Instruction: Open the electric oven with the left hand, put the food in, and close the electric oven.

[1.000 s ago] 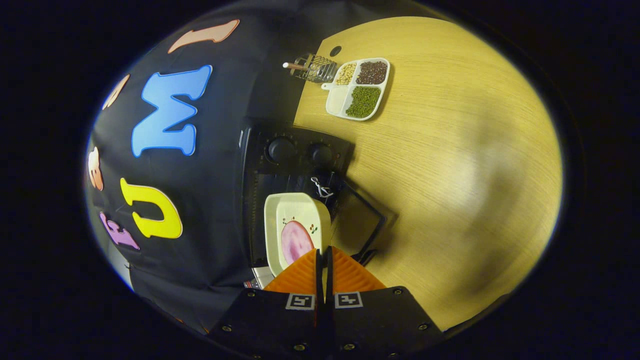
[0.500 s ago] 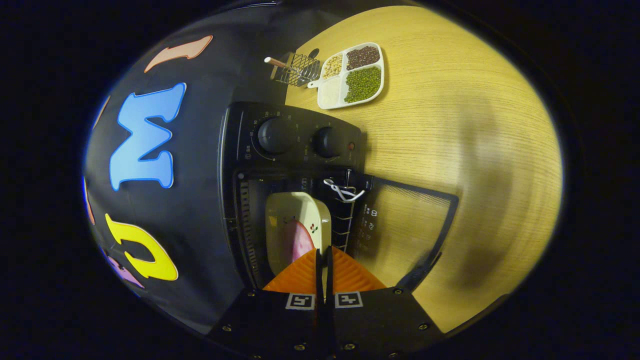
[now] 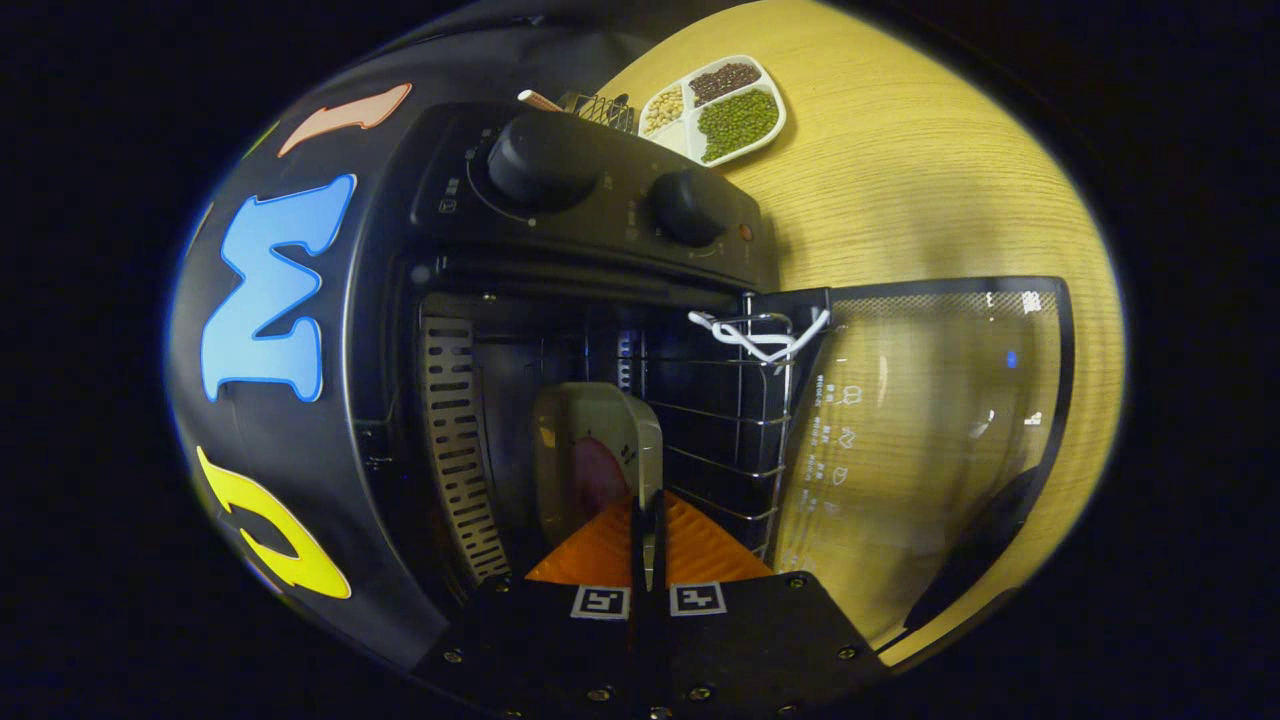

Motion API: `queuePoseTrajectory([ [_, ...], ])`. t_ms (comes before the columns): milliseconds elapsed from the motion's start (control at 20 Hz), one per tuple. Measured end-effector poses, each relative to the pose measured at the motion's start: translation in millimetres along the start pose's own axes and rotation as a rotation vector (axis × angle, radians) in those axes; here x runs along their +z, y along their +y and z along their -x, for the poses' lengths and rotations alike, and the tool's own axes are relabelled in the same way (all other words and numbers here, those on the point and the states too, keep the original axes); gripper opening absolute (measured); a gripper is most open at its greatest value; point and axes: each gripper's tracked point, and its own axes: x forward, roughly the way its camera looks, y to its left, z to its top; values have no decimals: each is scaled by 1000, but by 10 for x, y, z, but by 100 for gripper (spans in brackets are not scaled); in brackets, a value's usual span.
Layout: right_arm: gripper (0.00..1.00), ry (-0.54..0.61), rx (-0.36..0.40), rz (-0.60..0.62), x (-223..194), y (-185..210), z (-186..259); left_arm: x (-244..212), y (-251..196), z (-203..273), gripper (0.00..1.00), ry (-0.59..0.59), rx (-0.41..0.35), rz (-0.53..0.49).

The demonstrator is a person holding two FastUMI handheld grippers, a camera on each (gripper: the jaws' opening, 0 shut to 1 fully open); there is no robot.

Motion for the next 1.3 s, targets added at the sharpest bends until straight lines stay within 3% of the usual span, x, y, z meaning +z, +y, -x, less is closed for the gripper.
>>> queuePoseTrajectory([
  [250,2,-24,36,25,-17,92,-44,-1,-44,-58,94,-2,-1,4],
  [350,6,-11,73,51,-25,158,37,8,-130,-70,90,-3,-11,5],
  [500,18,20,68,108,-15,96,195,21,-319,-110,100,-9,-37,9],
  [550,18,45,60,152,-30,60,249,13,-396,-124,89,-10,-49,11],
  [600,24,62,59,203,-18,45,321,32,-475,-144,100,-15,-61,11],
  [650,24,80,50,269,9,15,403,27,-557,-166,89,-17,-74,12],
  [700,30,96,47,344,21,-2,485,24,-646,-185,99,-18,-88,14],
  [750,30,102,51,412,68,11,578,32,-738,-208,100,-22,-104,19],
  [800,30,114,69,473,80,49,671,40,-831,-224,89,-23,-119,23],
  [850,32,142,84,540,80,73,777,22,-919,-249,100,-24,-133,25],
  [950,34,172,115,658,121,26,967,0,-1097,-292,99,-22,-159,27],
  [1000,34,169,133,712,164,70,1086,-10,-1182,-309,99,-20,-169,28],
  [1050,34,162,146,771,236,109,1185,-23,-1246,-325,89,-20,-178,29],
  [1100,34,149,158,832,305,145,1299,-21,-1311,-339,100,-20,-184,28],
  [1300,34,57,254,1072,653,411,1762,-84,-1561,-354,99,-5,-199,13],
])
